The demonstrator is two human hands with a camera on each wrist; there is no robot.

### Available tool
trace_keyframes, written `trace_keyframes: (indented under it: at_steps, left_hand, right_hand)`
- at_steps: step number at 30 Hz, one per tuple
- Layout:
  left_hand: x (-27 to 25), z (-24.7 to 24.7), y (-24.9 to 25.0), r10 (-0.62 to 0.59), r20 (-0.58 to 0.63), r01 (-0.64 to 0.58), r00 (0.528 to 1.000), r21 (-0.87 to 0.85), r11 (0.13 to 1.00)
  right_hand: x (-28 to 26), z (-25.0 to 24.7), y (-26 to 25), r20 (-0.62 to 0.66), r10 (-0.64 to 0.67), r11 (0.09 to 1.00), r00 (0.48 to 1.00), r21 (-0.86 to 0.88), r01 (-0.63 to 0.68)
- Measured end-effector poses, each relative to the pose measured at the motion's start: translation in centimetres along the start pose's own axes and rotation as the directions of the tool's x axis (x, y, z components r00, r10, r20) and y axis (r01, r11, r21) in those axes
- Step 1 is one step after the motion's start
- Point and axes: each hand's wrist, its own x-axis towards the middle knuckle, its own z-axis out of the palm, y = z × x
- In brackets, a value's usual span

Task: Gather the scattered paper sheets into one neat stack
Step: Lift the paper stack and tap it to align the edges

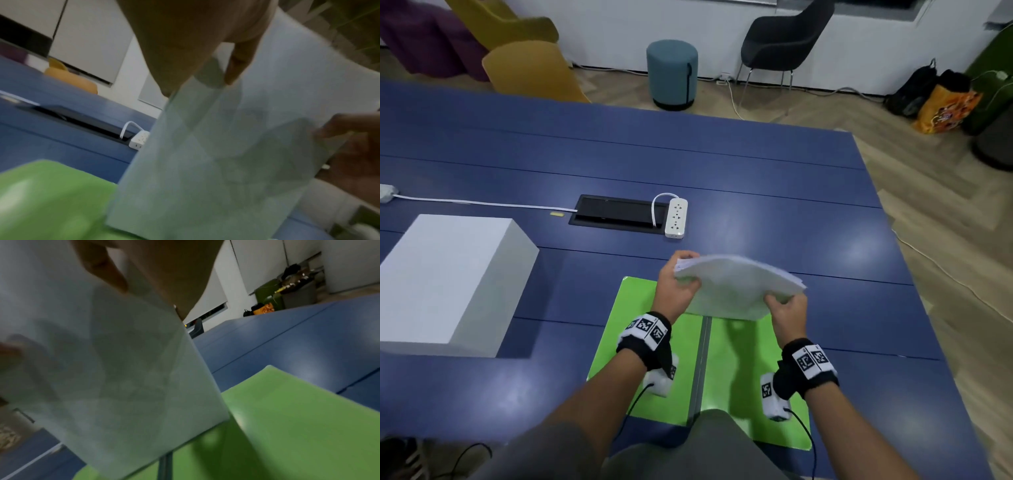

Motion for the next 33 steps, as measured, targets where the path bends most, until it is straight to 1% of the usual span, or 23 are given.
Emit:
trace_keyframes:
  at_steps: [1,3,6,9,11,13,14,15,17,19,20,22,24,25,27,28,29,30,31,33]
  left_hand:
    - [0.2,0.4,0.3,-0.010,-0.049,0.010,0.999,-0.007,1.000]
    - [0.6,0.9,1.1,-0.002,-0.114,-0.001,0.993,-0.033,0.999]
    - [1.2,0.7,2.8,0.083,-0.179,-0.088,0.980,-0.021,0.996]
    - [1.2,0.3,4.6,0.185,-0.201,-0.196,0.962,-0.037,0.980]
    - [0.9,0.3,5.1,0.205,-0.213,-0.222,0.955,-0.057,0.973]
    - [0.8,0.4,4.5,0.175,-0.229,-0.194,0.958,-0.063,0.979]
    - [0.7,0.4,3.7,0.140,-0.225,-0.156,0.964,-0.055,0.986]
    - [0.5,0.5,2.6,0.088,-0.213,-0.102,0.973,-0.052,0.993]
    - [0.1,0.6,-0.4,-0.060,-0.170,0.050,0.984,-0.064,0.997]
    - [-0.2,0.8,-2.6,-0.213,-0.163,0.201,0.963,-0.092,0.975]
    - [-0.2,1.0,-2.9,-0.252,-0.176,0.236,0.952,-0.108,0.966]
    - [0.0,1.1,-2.4,-0.240,-0.197,0.222,0.951,-0.111,0.969]
    - [0.5,0.2,-1.4,-0.200,-0.181,0.183,0.963,-0.105,0.977]
    - [0.6,-0.6,-1.2,-0.168,-0.152,0.154,0.974,-0.097,0.983]
    - [0.7,-2.3,-1.2,-0.099,-0.056,0.095,0.994,-0.065,0.993]
    - [0.7,-2.8,-1.5,-0.098,0.000,0.098,0.995,-0.048,0.994]
    - [0.6,-2.7,-1.8,-0.124,0.042,0.126,0.991,-0.035,0.991]
    - [0.4,-2.2,-2.0,-0.161,0.049,0.163,0.986,-0.037,0.986]
    - [0.4,-1.5,-2.0,-0.193,0.021,0.194,0.981,-0.063,0.979]
    - [0.7,-0.7,-1.7,-0.226,-0.085,0.216,0.970,-0.106,0.970]
  right_hand:
    - [0.2,0.4,-0.2,-0.022,0.009,1.000,1.000,0.019,-0.009]
    - [0.7,0.8,-1.2,-0.045,-0.015,1.000,0.999,0.025,0.016]
    - [1.3,0.7,-3.2,-0.087,-0.086,0.996,0.992,0.031,0.089]
    - [1.2,0.9,-4.7,-0.096,-0.161,0.983,0.982,0.075,0.169]
    - [0.9,1.1,-5.0,-0.090,-0.182,0.978,0.979,0.090,0.190]
    - [0.7,1.3,-4.6,-0.080,-0.184,0.979,0.980,0.073,0.190]
    - [0.6,1.3,-3.9,-0.063,-0.166,0.984,0.984,0.050,0.169]
    - [0.5,1.3,-3.0,-0.031,-0.121,0.992,0.992,0.029,0.122]
    - [0.3,1.2,-0.8,0.060,0.013,1.000,0.998,-0.016,-0.012]
    - [0.0,1.3,0.9,0.108,0.095,0.992,0.990,-0.091,-0.085]
    - [0.0,1.5,1.1,0.108,0.114,0.989,0.988,-0.105,-0.103]
    - [0.4,1.6,0.8,0.100,0.122,0.990,0.987,-0.086,-0.114]
    - [0.9,1.1,0.0,0.113,0.083,0.995,0.990,-0.056,-0.077]
    - [1.2,0.6,-0.5,0.128,0.053,0.998,0.990,-0.037,-0.049]
    - [1.6,-0.3,-0.5,0.155,0.010,1.000,0.988,-0.019,-0.007]
    - [1.6,-0.3,-0.2,0.165,0.021,0.999,0.986,-0.031,-0.016]
    - [1.5,0.0,0.1,0.167,0.049,0.998,0.985,-0.047,-0.041]
    - [1.4,0.4,0.4,0.165,0.072,0.997,0.984,-0.052,-0.064]
    - [1.4,0.9,0.5,0.155,0.083,0.996,0.984,-0.046,-0.077]
    - [1.7,1.2,0.2,0.131,0.078,0.997,0.988,-0.002,-0.079]
